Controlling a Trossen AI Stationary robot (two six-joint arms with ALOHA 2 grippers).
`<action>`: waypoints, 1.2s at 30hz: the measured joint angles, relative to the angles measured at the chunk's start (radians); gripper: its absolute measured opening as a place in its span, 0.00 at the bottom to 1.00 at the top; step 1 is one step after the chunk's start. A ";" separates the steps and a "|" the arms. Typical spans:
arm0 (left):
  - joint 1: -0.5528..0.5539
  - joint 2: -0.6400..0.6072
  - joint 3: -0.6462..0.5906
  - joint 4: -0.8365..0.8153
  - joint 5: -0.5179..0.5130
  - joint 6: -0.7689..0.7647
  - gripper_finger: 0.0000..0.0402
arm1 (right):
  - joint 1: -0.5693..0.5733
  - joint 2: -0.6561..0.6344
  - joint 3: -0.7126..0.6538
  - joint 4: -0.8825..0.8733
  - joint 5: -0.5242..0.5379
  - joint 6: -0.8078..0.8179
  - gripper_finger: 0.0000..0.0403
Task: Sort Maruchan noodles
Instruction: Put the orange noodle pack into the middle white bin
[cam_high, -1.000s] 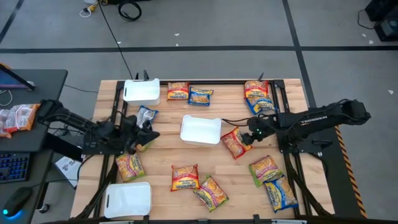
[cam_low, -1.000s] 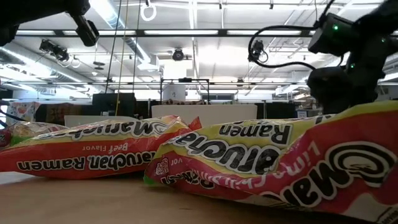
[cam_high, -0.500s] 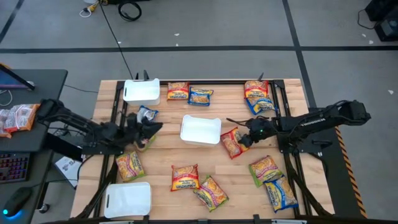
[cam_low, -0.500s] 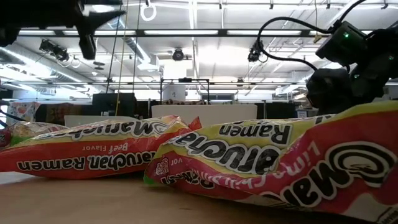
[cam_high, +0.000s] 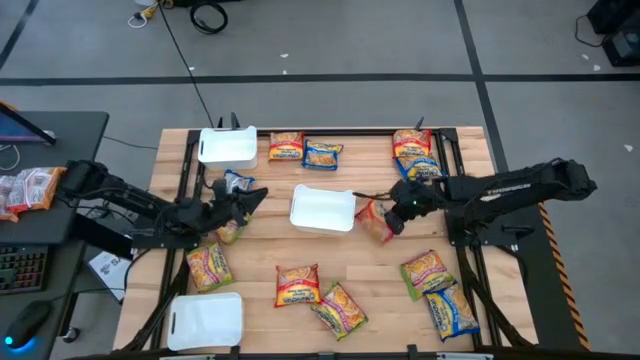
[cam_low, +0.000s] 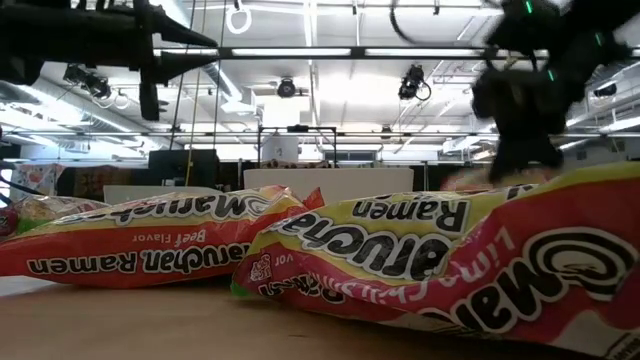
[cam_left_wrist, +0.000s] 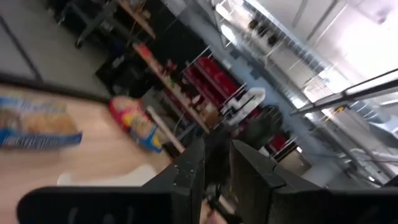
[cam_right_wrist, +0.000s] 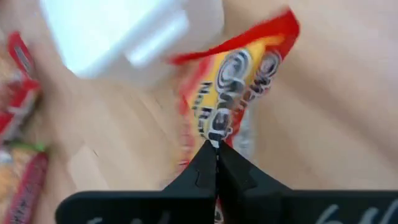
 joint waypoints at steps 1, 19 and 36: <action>-0.006 0.007 0.000 -0.015 -0.001 -0.024 0.20 | 0.006 0.008 0.065 -0.060 0.031 -0.007 0.01; 0.039 0.222 0.001 -0.308 0.263 -0.089 0.20 | 0.130 0.488 0.867 -0.477 0.260 0.401 0.00; 0.139 0.222 0.266 -1.025 0.478 0.623 0.20 | 0.154 0.751 0.956 -0.564 0.325 0.775 0.00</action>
